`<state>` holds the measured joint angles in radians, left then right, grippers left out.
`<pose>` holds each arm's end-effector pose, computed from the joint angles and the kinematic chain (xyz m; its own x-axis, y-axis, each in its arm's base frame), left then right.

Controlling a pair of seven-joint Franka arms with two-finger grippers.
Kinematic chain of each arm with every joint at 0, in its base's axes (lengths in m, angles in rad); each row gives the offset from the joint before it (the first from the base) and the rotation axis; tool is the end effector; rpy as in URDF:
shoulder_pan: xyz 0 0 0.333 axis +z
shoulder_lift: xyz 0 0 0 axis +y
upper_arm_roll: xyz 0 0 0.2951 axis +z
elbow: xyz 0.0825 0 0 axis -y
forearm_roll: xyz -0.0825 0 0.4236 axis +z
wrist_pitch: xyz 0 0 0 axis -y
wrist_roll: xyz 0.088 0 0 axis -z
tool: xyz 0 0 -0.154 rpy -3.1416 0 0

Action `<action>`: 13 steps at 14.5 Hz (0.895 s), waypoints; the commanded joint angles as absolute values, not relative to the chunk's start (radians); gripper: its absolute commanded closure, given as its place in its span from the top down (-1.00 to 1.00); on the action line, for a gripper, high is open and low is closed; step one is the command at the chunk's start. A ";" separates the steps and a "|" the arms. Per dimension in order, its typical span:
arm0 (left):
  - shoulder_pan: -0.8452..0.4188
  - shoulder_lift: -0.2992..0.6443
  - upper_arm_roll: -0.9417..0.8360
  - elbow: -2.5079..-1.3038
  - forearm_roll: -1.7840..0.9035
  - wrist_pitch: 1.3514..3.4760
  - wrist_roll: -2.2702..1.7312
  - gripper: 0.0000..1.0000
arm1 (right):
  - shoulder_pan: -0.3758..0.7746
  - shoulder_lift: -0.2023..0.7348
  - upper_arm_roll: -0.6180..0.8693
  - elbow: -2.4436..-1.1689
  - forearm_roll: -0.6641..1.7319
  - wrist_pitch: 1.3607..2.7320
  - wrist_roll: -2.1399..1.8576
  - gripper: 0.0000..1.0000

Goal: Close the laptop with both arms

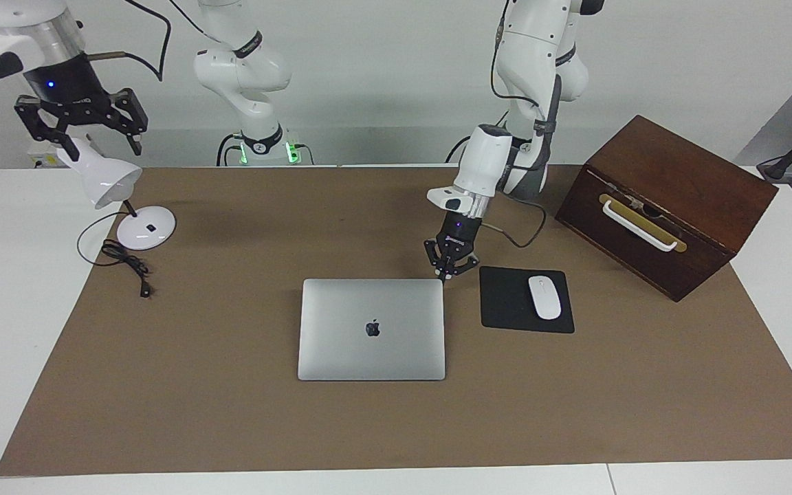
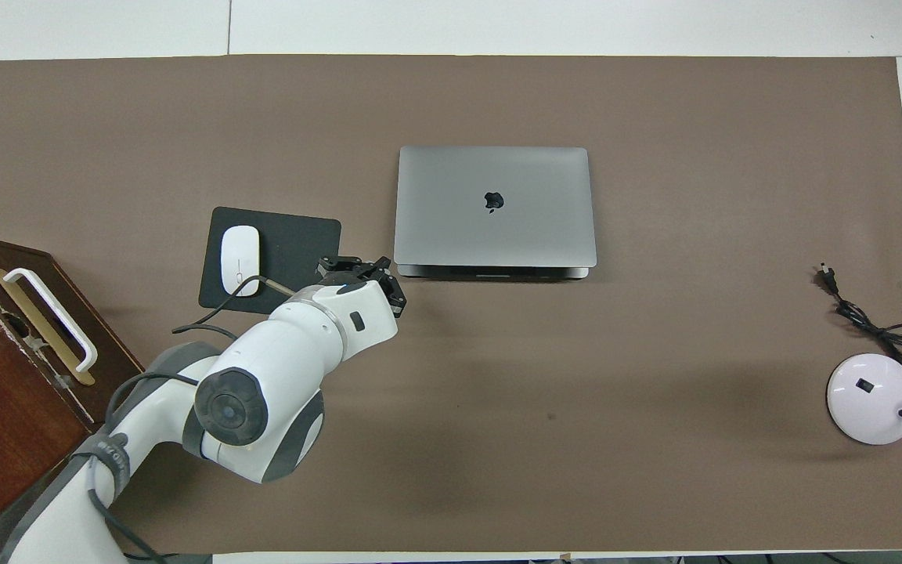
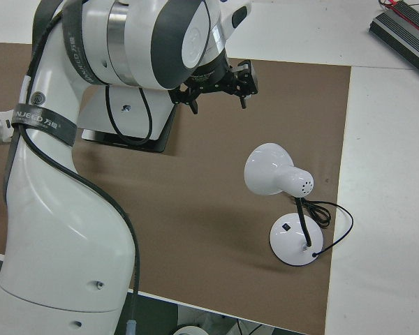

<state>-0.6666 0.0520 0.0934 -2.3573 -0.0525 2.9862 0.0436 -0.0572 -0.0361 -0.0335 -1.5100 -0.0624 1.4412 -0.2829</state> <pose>0.5060 -0.3225 0.2826 0.7070 -0.4498 0.5458 -0.5403 -0.8414 0.0065 0.5650 -0.0620 0.5975 0.9820 0.1827 -0.0482 0.1851 -0.9815 0.0494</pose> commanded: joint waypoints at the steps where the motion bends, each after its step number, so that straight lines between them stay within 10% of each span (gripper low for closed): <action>1: -0.615 -0.047 0.095 -2.323 -0.044 2.762 0.041 -1.00 | -0.055 -0.064 -0.025 -1.549 -0.049 1.482 -0.252 1.00; 5: -0.528 -0.061 0.100 -2.125 -0.044 2.368 0.046 -1.00 | -0.081 -0.013 -0.022 -1.525 -0.051 1.496 -0.262 1.00; 7: -0.464 -0.063 0.100 -2.039 -0.044 2.197 0.048 -0.53 | -0.086 0.003 -0.021 -1.511 -0.051 1.494 -0.264 1.00; 10: -0.402 -0.089 0.101 -2.014 -0.044 2.117 0.041 1.00 | -0.077 -0.012 -0.023 -1.511 -0.048 1.483 -0.255 1.00; 13: -0.316 -0.110 0.101 -1.965 -0.043 1.989 0.041 1.00 | -0.078 -0.014 -0.018 -1.520 -0.045 1.483 -0.244 1.00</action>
